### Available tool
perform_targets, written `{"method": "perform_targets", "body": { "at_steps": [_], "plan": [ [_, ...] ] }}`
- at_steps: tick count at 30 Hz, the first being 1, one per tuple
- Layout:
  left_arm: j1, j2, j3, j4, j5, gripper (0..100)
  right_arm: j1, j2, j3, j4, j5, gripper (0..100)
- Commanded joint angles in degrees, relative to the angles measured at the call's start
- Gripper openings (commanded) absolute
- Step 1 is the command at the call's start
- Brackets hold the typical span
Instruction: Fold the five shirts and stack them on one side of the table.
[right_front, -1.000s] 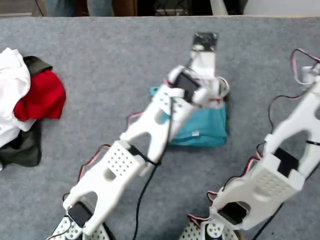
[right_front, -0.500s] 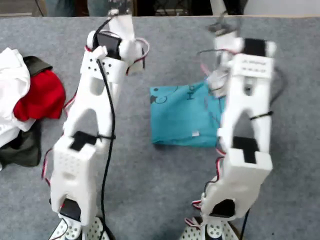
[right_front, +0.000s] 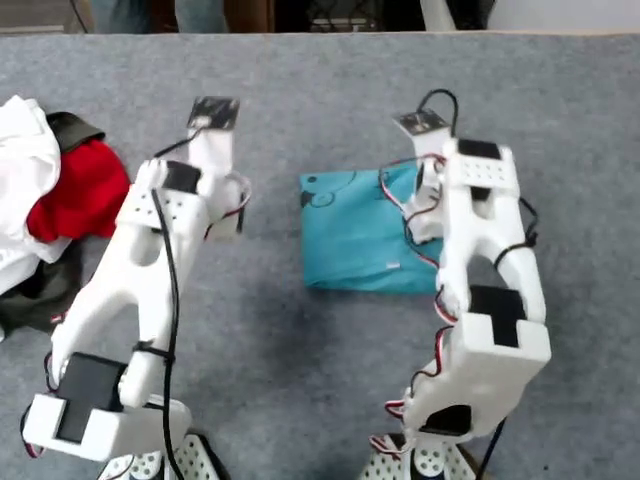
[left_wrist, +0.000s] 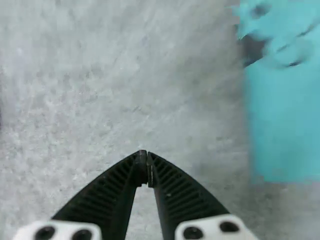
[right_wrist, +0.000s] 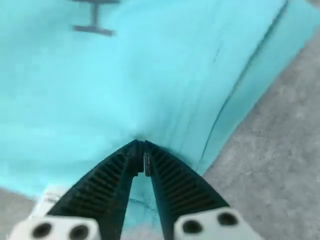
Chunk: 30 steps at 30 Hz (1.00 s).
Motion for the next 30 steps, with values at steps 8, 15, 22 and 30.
{"method": "perform_targets", "body": {
  "at_steps": [8, 15, 22, 30],
  "plan": [
    [-2.59, -3.25, 4.26, -2.29, -0.35, 3, 1.49, -7.6, -0.13, 1.32, -0.09, 1.4],
    [-2.68, -3.16, 2.24, -1.93, -0.26, 3, 2.02, -22.46, -2.68, 10.81, -0.09, 1.5],
    [-4.26, -3.34, 2.68, 2.02, -0.79, 3, 3.25, -31.78, 10.24, 9.23, -0.62, 1.6],
    [-9.1, -3.25, 4.79, 2.46, -4.31, 3, -2.46, -31.96, 26.42, -2.46, -32.88, 30.8]
  ]
}}
